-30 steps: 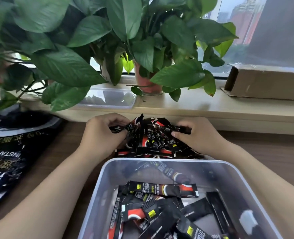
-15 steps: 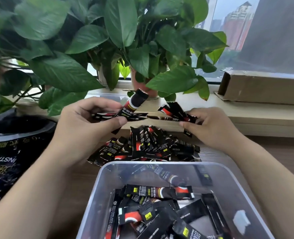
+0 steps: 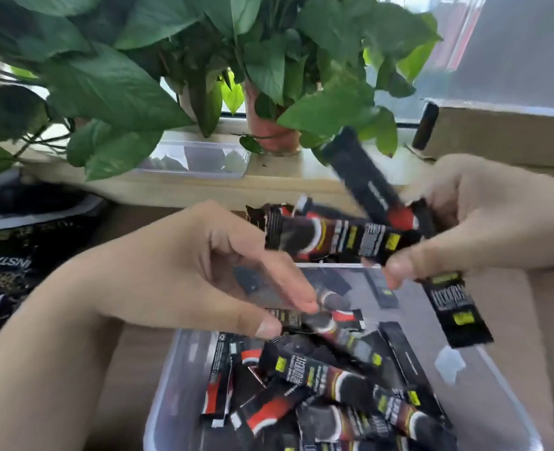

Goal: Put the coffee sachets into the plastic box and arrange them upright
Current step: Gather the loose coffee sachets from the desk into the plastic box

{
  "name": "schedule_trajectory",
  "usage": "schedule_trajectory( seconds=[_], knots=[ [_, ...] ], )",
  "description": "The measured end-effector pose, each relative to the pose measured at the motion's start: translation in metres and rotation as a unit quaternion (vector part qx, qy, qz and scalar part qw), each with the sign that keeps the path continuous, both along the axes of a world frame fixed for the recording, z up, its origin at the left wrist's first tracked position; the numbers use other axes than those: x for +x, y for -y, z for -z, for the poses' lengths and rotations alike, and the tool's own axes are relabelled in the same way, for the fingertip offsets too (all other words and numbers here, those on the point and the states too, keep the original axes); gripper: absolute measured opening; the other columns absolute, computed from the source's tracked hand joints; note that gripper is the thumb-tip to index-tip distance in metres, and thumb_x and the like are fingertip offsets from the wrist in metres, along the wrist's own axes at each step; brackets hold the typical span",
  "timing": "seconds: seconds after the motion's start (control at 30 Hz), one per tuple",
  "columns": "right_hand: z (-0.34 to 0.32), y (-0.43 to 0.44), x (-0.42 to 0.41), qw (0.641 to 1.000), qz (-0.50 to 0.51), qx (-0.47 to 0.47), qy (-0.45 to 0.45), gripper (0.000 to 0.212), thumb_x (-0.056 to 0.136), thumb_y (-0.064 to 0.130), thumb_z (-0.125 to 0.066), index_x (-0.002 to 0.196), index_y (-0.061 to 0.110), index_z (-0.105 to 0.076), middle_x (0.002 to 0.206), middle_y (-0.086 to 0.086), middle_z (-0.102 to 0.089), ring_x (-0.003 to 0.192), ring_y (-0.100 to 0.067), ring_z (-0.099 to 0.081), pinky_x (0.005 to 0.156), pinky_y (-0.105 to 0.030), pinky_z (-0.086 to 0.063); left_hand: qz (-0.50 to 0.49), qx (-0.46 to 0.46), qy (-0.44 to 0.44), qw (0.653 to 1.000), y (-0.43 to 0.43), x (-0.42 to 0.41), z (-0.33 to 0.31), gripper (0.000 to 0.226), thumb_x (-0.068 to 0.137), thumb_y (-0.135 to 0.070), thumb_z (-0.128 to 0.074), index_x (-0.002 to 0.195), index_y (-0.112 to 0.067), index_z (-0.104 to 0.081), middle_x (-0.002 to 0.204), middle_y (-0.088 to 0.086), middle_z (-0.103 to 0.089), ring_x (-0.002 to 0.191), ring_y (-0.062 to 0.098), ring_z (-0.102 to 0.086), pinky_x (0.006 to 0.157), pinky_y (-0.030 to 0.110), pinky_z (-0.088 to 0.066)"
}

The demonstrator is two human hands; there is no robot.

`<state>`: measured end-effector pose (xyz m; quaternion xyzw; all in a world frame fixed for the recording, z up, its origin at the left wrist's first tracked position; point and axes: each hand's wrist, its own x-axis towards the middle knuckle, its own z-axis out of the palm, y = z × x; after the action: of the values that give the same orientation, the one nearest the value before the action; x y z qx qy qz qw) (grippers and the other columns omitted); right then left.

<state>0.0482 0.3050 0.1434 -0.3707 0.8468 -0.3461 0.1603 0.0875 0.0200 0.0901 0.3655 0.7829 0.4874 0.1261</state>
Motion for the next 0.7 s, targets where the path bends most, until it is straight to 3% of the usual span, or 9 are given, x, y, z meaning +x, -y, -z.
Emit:
schedule_trajectory(
  seconds=[0.1,0.17,0.27,0.33,0.43,0.5,0.57,0.63,0.7],
  knots=[
    [0.008,0.002,-0.001,0.996,0.004,0.074,0.052,0.042,0.068,0.047,-0.085,0.084,0.010,-0.076,0.072,-0.031,-0.065,0.057,-0.019,-0.053,0.052,-0.030,-0.037,-0.029,0.045,-0.007,0.999,0.011,-0.001,-0.006,0.010,0.077,0.003,-0.080,0.086,-0.001,-0.077,0.084,0.019,-0.076,0.073,0.026,-0.073,0.067,0.033,-0.058],
    [0.010,0.005,0.000,0.993,0.004,0.102,0.062,0.040,0.070,0.049,-0.084,0.083,0.012,-0.076,0.072,-0.029,-0.065,0.057,-0.020,-0.054,0.054,-0.028,-0.038,-0.127,0.113,-0.021,0.985,0.014,-0.008,-0.007,0.003,0.073,-0.006,-0.075,0.074,-0.004,-0.074,0.070,0.019,-0.073,0.050,0.022,-0.064,0.051,0.024,-0.050],
    [0.011,0.016,0.006,0.983,0.007,0.153,0.104,0.043,0.061,0.043,-0.089,0.089,0.013,-0.076,0.066,-0.011,-0.072,0.049,-0.012,-0.060,0.045,-0.018,-0.043,-0.369,0.213,-0.014,0.905,0.017,-0.035,0.010,0.012,0.078,-0.002,-0.063,0.066,-0.007,-0.064,0.053,0.007,-0.065,0.037,0.015,-0.046,0.041,0.019,-0.034],
    [0.012,0.021,0.012,0.978,0.014,0.152,0.141,0.055,0.052,0.043,-0.087,0.102,0.024,-0.076,0.084,0.002,-0.079,0.055,-0.014,-0.068,0.047,-0.019,-0.049,-0.509,0.082,-0.086,0.853,0.021,-0.054,0.026,0.018,0.082,-0.007,-0.061,0.065,-0.011,-0.062,0.054,0.001,-0.064,0.048,0.015,-0.053,0.051,0.024,-0.039],
    [0.011,0.023,0.010,0.992,0.042,0.073,0.094,0.050,0.058,0.047,-0.080,0.103,0.026,-0.075,0.086,0.003,-0.079,0.048,-0.014,-0.064,0.041,-0.019,-0.044,-0.550,-0.187,-0.129,0.803,0.028,-0.064,0.045,0.017,0.080,-0.035,-0.068,0.076,-0.019,-0.068,0.073,-0.006,-0.069,0.078,0.020,-0.065,0.067,0.029,-0.047],
    [0.014,0.018,-0.003,0.993,0.105,-0.033,0.030,0.041,0.066,0.050,-0.076,0.094,0.020,-0.078,0.071,-0.008,-0.075,0.042,-0.013,-0.051,0.040,-0.017,-0.037,-0.521,-0.242,-0.072,0.815,0.034,-0.067,0.053,0.045,0.071,-0.062,-0.068,0.093,-0.023,-0.070,0.090,-0.007,-0.071,0.092,0.020,-0.066,0.079,0.030,-0.052],
    [0.029,0.012,-0.025,0.971,0.193,-0.138,0.004,0.036,0.076,0.048,-0.075,0.086,0.013,-0.077,0.075,-0.022,-0.072,0.048,-0.017,-0.046,0.043,-0.018,-0.037,-0.472,-0.270,-0.039,0.839,0.039,-0.071,0.059,0.070,0.055,-0.076,-0.063,0.108,-0.030,-0.070,0.103,-0.014,-0.072,0.101,0.014,-0.067,0.089,0.032,-0.054],
    [0.054,0.010,-0.048,0.943,0.286,-0.170,0.000,0.023,0.082,0.038,-0.074,0.082,0.015,-0.077,0.080,-0.015,-0.074,0.057,-0.019,-0.051,0.052,-0.021,-0.044,-0.459,-0.302,-0.026,0.835,0.040,-0.074,0.065,0.068,0.050,-0.075,-0.065,0.101,-0.030,-0.071,0.100,-0.012,-0.073,0.098,0.015,-0.068,0.082,0.030,-0.054],
    [0.081,0.009,-0.067,0.926,0.349,-0.134,-0.039,0.014,0.083,0.034,-0.075,0.081,0.020,-0.077,0.077,0.002,-0.074,0.060,-0.009,-0.060,0.063,-0.024,-0.049,-0.481,-0.309,-0.029,0.820,0.036,-0.075,0.067,0.049,0.059,-0.064,-0.076,0.084,-0.022,-0.069,0.089,-0.002,-0.071,0.087,0.023,-0.066,0.070,0.029,-0.050]
  ],
)
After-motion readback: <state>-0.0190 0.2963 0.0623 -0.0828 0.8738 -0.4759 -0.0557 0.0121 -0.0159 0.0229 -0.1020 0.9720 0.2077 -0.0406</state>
